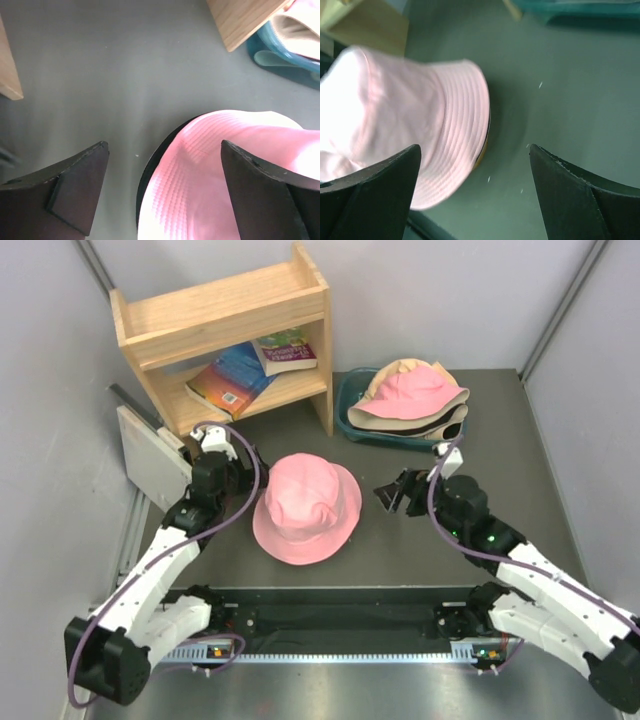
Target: Stack the hats
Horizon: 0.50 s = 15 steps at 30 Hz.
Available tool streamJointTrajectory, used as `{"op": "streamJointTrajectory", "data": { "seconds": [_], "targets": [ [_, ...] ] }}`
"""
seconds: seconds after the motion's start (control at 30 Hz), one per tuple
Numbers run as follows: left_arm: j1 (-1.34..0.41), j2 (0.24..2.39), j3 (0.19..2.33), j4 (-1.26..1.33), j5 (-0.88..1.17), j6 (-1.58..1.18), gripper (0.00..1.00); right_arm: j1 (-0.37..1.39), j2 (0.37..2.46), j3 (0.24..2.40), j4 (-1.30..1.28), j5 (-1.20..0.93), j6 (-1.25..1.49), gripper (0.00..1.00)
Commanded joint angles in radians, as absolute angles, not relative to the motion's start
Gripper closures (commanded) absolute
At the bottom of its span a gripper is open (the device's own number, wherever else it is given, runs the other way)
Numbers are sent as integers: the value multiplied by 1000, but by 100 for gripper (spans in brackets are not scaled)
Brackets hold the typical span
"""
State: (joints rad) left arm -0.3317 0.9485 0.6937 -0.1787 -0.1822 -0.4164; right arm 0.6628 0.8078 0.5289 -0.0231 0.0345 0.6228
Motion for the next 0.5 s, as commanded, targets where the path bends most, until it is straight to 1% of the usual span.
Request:
{"op": "streamJointTrajectory", "data": {
  "seconds": [0.0, 0.13, 0.23, 0.37, 0.47],
  "targets": [
    [-334, 859, 785, -340, -209, -417, 1, 617, 756, 699, -202, 156, 468, 10],
    [-334, 818, 898, -460, -255, -374, 1, 594, 759, 805, -245, 227, 393, 5],
    [-334, 821, 980, -537, -233, -333, 1, 563, 804, 885, -256, 252, 345, 3],
    [-334, 834, 1037, -549, -143, -259, 1, 509, 911, 986, -247, 244, 295, 2],
    [-334, 831, 1017, -503, -175, -195, 1, 453, 1024, 1058, -212, 204, 281, 2]
  ]
}}
